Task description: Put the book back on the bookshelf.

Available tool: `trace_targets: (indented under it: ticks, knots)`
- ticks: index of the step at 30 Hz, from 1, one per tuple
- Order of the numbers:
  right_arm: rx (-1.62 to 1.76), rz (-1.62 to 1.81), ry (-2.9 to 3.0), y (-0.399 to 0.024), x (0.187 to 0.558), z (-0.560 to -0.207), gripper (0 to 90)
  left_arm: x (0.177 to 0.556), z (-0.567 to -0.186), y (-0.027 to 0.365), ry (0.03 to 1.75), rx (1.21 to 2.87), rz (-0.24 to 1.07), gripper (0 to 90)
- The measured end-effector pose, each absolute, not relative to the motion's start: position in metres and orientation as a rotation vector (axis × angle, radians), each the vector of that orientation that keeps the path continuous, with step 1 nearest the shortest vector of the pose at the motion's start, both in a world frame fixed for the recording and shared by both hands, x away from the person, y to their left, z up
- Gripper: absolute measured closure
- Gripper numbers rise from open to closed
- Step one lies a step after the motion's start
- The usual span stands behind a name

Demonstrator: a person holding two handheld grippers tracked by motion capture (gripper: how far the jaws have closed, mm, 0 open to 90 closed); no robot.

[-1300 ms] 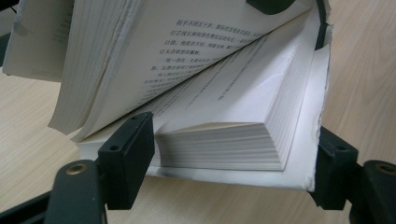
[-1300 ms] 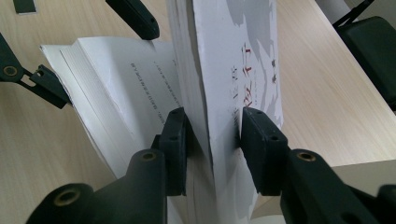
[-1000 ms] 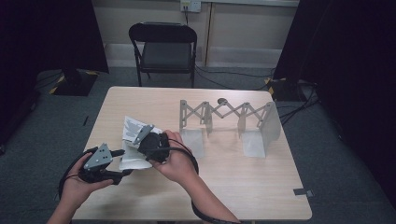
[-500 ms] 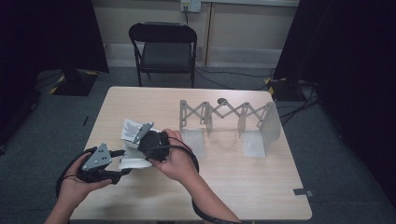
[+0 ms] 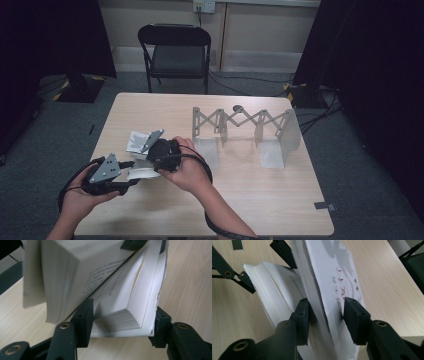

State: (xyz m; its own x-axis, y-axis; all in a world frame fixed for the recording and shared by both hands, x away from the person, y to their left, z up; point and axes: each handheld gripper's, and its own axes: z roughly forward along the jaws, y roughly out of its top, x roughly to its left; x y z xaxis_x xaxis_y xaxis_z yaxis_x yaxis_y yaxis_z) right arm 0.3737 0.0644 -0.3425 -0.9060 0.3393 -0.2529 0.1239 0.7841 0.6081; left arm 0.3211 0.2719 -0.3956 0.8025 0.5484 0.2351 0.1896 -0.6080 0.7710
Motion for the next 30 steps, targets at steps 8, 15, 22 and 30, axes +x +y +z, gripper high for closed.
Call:
trace_targets:
  ticks: [8, 15, 22, 30]
  knots:
    - [0.374, 0.965, 2.57, 0.055, 0.377, -0.342, 42.0, 0.324, -0.39, 0.272, 0.544, 2.204, 0.592, 52.3]
    - [0.511, 1.127, 2.547, 0.022, 0.377, -0.322, 31.0, 0.329, -0.384, 0.273, 0.552, 2.209, 0.582, 53.8]
    - [0.543, 1.143, 2.529, 0.001, 0.375, -0.327, 27.3, 0.33, -0.382, 0.273, 0.555, 2.223, 0.566, 54.0]
    - [0.603, 1.2, 2.514, -0.027, 0.369, -0.349, 22.2, 0.331, -0.375, 0.273, 0.55, 2.239, 0.541, 54.9]
